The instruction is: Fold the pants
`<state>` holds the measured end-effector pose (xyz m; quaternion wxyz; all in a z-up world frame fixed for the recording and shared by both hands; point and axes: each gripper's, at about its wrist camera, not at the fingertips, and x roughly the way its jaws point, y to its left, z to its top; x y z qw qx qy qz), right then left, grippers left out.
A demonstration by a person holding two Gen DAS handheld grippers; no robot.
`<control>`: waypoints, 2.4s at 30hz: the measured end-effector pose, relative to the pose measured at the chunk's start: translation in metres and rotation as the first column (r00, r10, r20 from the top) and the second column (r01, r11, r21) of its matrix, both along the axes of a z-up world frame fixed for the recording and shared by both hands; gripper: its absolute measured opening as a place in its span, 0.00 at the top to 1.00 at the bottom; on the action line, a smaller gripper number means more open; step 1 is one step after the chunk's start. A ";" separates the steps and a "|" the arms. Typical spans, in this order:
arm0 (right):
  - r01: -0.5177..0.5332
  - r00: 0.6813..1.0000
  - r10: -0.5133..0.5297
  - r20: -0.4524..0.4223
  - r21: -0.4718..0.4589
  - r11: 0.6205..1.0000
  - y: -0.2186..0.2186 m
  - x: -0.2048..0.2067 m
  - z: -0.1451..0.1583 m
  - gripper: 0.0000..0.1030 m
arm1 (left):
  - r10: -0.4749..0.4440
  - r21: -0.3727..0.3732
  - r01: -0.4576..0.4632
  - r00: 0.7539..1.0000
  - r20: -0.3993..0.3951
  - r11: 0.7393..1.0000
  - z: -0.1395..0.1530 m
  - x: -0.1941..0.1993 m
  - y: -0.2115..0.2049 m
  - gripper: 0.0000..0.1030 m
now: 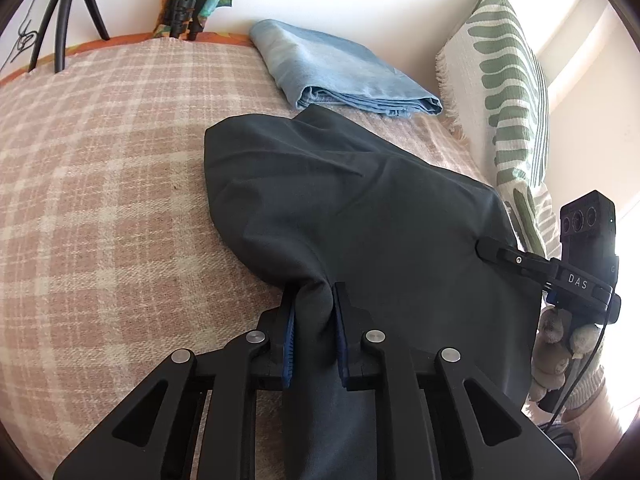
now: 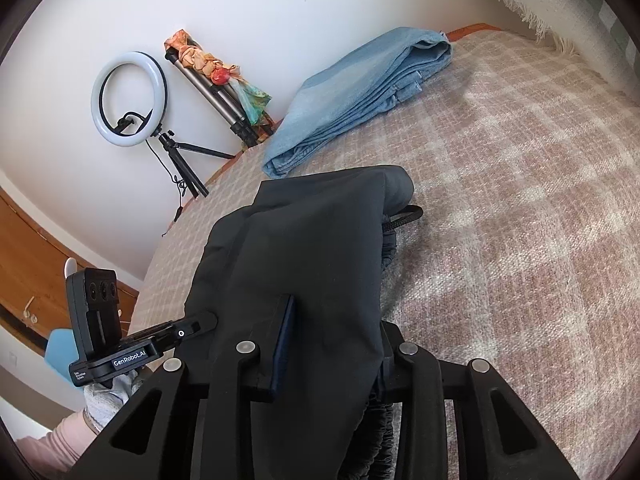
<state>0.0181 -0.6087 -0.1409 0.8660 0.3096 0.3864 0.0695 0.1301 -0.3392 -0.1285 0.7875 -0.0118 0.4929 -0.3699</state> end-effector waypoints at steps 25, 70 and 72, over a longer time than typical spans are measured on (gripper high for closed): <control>0.006 0.999 -0.003 0.036 -0.091 0.996 0.025 -0.005 0.020 0.83 | 0.017 -0.013 -0.016 0.998 0.064 1.000 0.017 -0.010 0.006 0.92; 0.003 0.988 0.031 0.152 -0.215 0.977 0.054 0.024 0.094 0.83 | 0.069 -0.111 -0.040 0.960 0.271 0.993 0.119 0.020 0.010 0.98; 0.012 0.991 0.013 0.133 -0.183 0.983 0.044 0.022 0.084 0.83 | 0.114 -0.101 -0.093 0.968 0.223 0.991 0.104 0.035 0.027 0.97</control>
